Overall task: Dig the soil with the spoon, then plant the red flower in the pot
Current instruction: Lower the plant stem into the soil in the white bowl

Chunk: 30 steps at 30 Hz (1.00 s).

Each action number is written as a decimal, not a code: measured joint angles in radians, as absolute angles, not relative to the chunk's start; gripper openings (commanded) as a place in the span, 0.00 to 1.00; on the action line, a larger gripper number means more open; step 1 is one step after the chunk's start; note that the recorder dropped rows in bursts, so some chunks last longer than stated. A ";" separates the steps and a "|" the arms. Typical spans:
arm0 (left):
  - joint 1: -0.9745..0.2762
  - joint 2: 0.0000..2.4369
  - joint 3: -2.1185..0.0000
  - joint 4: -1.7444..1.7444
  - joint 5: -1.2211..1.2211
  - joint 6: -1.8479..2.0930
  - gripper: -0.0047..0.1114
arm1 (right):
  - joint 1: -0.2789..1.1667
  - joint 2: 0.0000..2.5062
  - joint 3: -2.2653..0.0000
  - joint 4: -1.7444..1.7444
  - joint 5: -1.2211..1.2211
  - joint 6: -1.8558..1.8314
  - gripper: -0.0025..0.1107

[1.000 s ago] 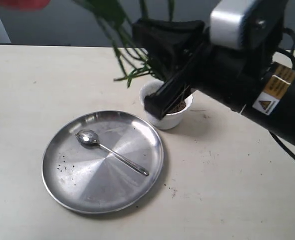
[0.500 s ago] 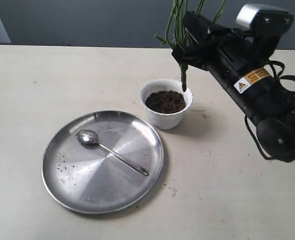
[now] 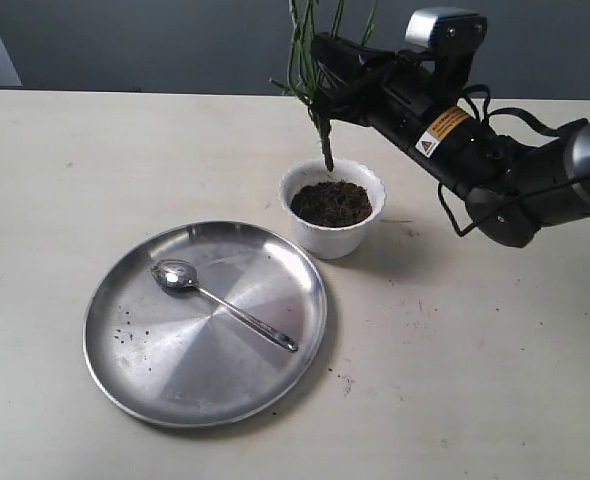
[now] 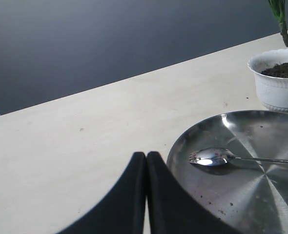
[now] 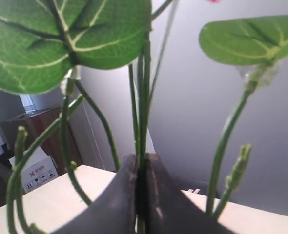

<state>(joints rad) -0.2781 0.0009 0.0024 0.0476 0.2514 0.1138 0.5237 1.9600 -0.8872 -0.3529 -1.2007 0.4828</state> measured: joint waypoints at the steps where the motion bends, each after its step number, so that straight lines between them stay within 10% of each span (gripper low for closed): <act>1: -0.278 0.001 0.002 0.048 0.251 0.114 0.04 | 0.524 1.986 -0.888 -0.354 -1.207 0.489 0.02; 30: -0.278 0.001 0.002 0.048 0.251 0.114 0.04 | 0.524 2.171 -0.900 -0.405 -1.208 0.550 0.03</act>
